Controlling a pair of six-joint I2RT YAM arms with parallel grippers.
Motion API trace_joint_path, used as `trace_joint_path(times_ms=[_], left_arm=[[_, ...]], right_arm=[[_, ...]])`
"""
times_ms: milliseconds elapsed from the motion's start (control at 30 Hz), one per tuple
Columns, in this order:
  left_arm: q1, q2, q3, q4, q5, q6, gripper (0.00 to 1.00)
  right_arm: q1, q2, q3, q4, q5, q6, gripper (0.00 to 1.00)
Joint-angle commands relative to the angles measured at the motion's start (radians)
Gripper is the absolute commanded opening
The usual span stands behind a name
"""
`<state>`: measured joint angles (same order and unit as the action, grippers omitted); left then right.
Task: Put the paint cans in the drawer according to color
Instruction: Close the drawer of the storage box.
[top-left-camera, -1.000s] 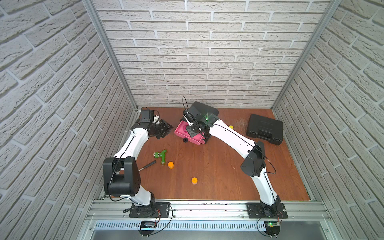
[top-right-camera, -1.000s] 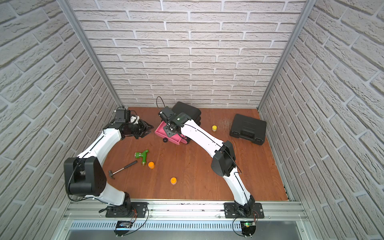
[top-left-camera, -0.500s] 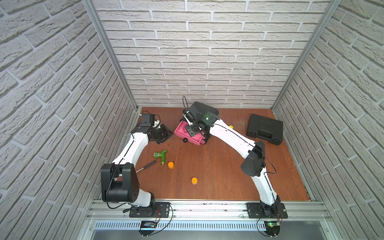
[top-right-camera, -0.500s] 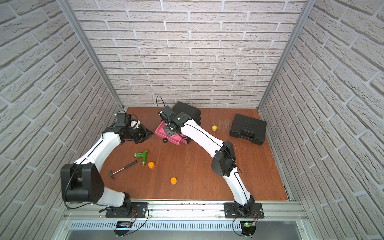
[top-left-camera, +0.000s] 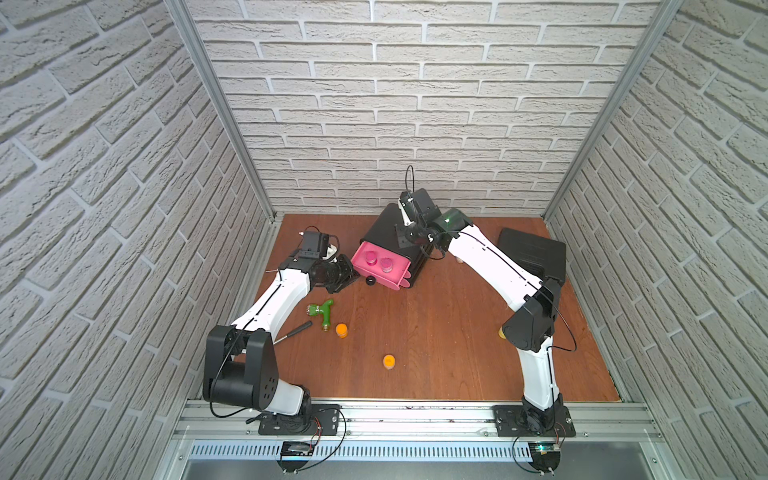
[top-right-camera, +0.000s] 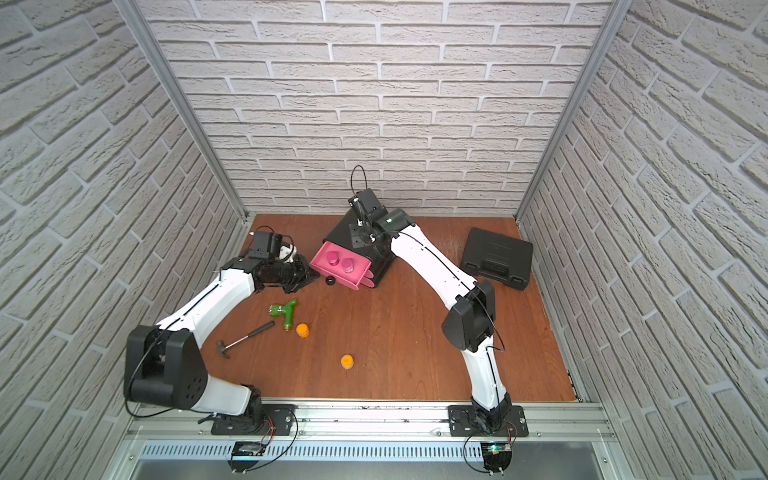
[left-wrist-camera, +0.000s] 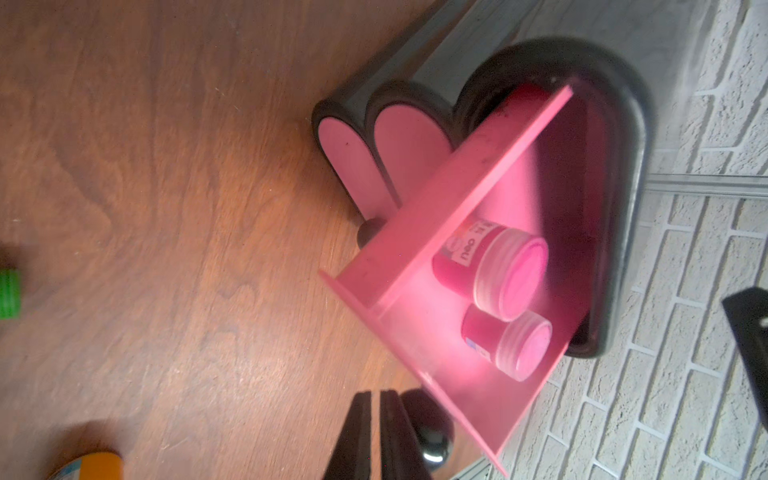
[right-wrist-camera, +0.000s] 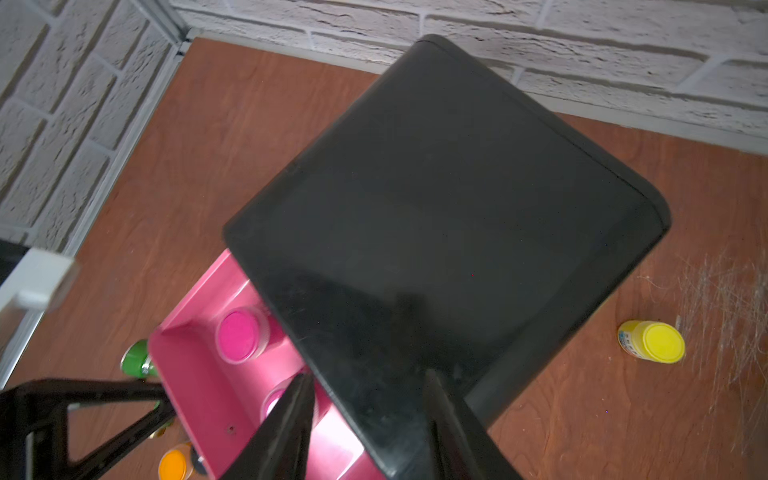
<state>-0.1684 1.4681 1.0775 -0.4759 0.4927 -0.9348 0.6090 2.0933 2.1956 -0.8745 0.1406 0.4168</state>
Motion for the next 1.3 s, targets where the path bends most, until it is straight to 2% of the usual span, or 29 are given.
trace_joint_path(times_ms=[0, 267, 1267], left_arm=[[-0.016, 0.032, 0.013, 0.061, -0.038, -0.014, 0.10], [-0.040, 0.076, 0.045, 0.084, -0.063, -0.017, 0.08], [-0.095, 0.259, 0.200, 0.238, -0.118, -0.059, 0.08]], right_arm=[[-0.018, 0.027, -0.006, 0.072, -0.008, 0.070, 0.46], [-0.050, 0.059, 0.001, 0.054, -0.021, 0.063, 0.42], [-0.068, 0.029, -0.153, 0.048, -0.071, 0.054, 0.40]])
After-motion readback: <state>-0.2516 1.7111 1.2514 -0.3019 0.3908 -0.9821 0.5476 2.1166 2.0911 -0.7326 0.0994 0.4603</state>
